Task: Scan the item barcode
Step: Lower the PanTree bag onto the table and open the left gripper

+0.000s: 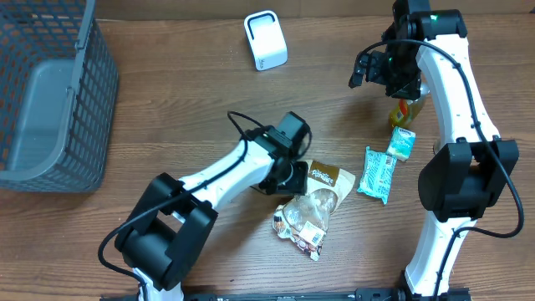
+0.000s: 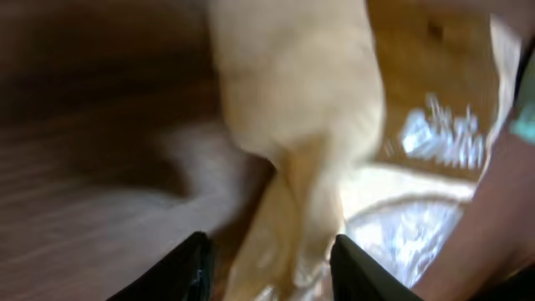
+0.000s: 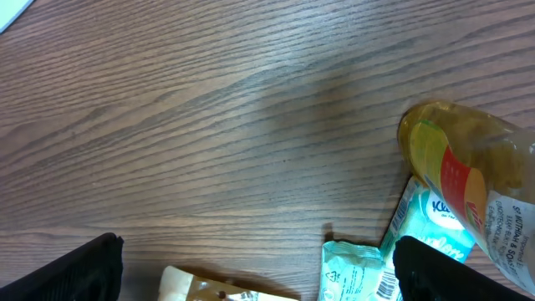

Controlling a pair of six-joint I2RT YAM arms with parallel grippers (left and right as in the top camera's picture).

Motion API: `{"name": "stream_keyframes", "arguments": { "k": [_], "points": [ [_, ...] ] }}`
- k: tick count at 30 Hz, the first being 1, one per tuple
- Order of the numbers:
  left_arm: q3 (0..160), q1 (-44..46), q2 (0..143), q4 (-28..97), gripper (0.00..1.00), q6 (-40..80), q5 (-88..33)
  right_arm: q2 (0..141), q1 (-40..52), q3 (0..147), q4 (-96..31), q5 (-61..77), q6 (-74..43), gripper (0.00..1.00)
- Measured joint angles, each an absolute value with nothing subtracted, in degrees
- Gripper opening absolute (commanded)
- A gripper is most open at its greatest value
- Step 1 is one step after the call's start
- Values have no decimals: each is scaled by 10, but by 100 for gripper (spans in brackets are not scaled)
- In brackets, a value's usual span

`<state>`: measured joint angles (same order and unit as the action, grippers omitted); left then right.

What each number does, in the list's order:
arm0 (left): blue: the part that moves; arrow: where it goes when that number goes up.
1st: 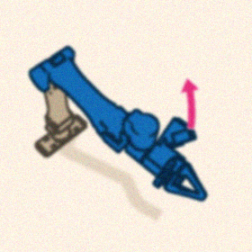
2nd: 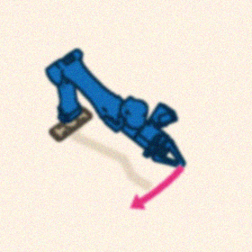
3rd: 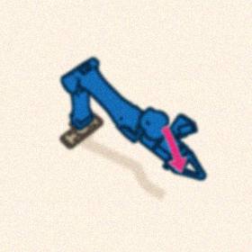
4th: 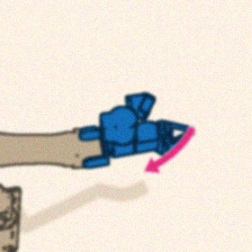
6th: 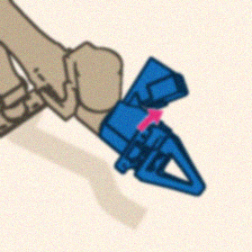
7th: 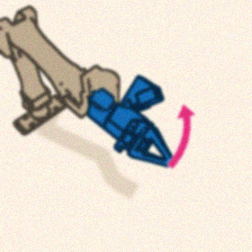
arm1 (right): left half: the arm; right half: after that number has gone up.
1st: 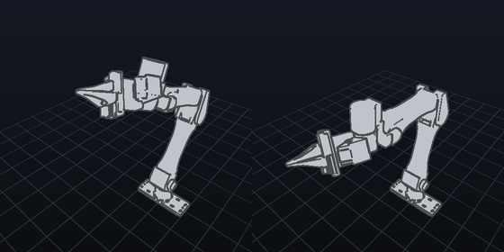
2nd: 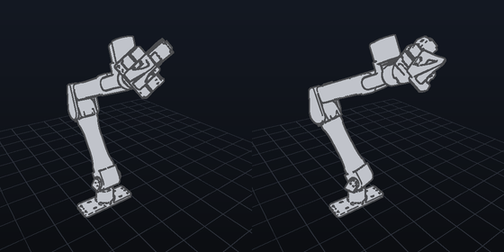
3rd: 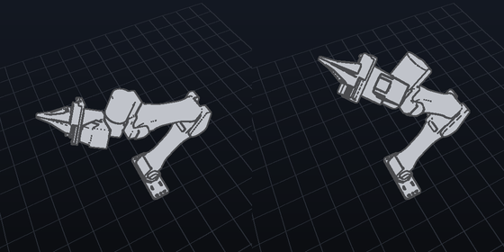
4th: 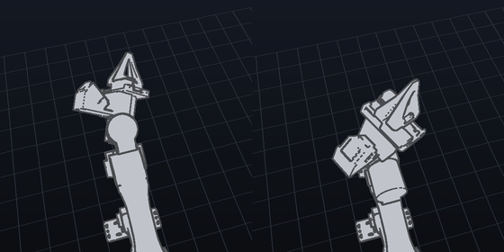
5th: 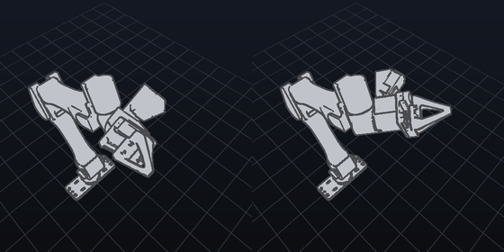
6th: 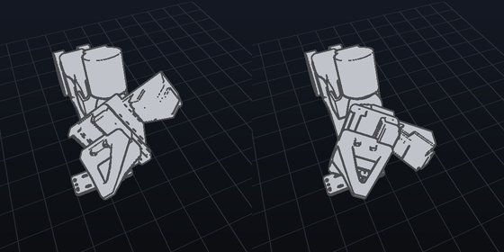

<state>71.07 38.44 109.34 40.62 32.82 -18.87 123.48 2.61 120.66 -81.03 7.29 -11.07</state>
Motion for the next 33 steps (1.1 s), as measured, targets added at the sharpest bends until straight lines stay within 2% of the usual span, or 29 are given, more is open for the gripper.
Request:
{"name": "stream_keyframes", "arguments": {
  "k": [5,13,19,25,30,33],
  "points": [
    [711,371,1093,405,68,313,-203,1235,26,1207,-810,73,-111,100],
    [711,382,1093,441,70,241,-236,1235,26,1207,-810,73,-111,100],
    [705,383,1093,446,65,222,-241,1235,26,1207,-810,73,-111,100],
    [696,405,1093,445,56,220,-241,1235,26,1207,-810,73,-110,100],
    [696,427,1093,441,38,233,-231,1235,26,1207,-810,73,-111,100],
    [696,432,1093,441,32,248,-218,1235,26,1207,-810,73,-111,100]
  ]
}}
